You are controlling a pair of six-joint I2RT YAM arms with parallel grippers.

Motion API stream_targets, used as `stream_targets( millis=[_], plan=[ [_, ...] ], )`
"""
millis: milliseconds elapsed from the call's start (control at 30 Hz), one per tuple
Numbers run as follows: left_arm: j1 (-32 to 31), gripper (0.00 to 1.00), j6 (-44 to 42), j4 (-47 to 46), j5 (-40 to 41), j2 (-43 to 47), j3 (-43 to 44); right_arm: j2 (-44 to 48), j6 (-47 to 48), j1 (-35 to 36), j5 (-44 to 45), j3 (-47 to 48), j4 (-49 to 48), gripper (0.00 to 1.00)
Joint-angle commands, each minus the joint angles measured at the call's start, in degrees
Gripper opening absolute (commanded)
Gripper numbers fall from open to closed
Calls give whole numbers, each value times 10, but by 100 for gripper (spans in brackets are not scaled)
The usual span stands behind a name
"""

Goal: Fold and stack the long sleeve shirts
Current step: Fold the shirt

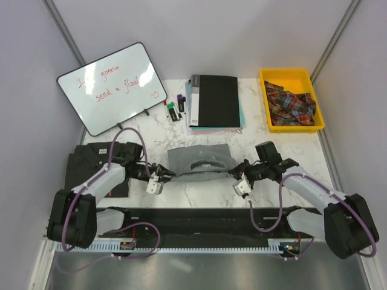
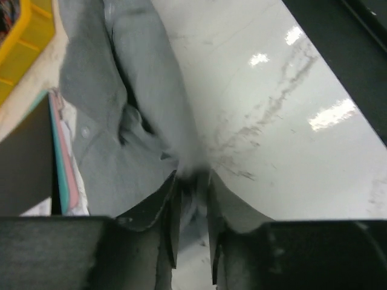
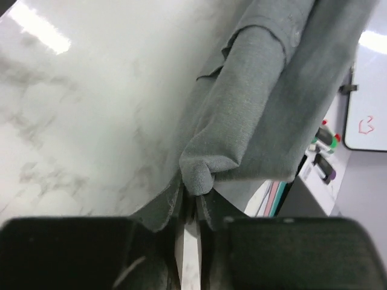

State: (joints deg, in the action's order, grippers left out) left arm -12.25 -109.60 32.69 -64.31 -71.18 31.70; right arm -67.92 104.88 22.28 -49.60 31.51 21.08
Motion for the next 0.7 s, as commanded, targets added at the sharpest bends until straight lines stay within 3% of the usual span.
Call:
stream_targets(
  millis=[0, 67, 133, 167, 200, 267, 367, 500, 533, 600, 633, 667],
  plan=[
    [16, 46, -302, 69, 28, 46, -49, 57, 245, -18, 56, -54, 156, 33],
    [16, 65, -306, 80, 31, 62, -58, 93, 244, -16, 55, -70, 166, 59],
    [16, 69, -316, 101, 35, 89, -63, 115, 245, -11, 68, -66, 191, 70],
    [16, 70, -318, 126, 35, 98, -61, 121, 245, -11, 71, -59, 218, 87],
    [16, 70, -305, 137, 31, 108, -55, 128, 246, -11, 78, -53, 236, 97],
    [16, 70, -300, 169, 29, 139, -48, 159, 250, -11, 87, -27, 300, 98],
    [15, 70, -164, 166, 7, 160, -9, 203, 195, -10, 110, 7, 337, 98],
    [-18, 64, 48, 160, 44, 77, 139, 185, -103, -10, 115, 77, 257, 98],
    [-32, 61, 88, 160, 59, 55, 165, 145, -239, -11, 135, 120, 236, 98],
    [-91, 60, 168, 157, 114, 0, 218, 97, -359, -15, 144, 193, 220, 98],
    [-117, 61, 193, 139, 140, -16, 226, 55, -466, -21, 143, 216, 221, 98],
    [-175, 61, 301, 108, 173, -42, 237, 39, -512, -29, 143, 232, 218, 98]
  ],
)
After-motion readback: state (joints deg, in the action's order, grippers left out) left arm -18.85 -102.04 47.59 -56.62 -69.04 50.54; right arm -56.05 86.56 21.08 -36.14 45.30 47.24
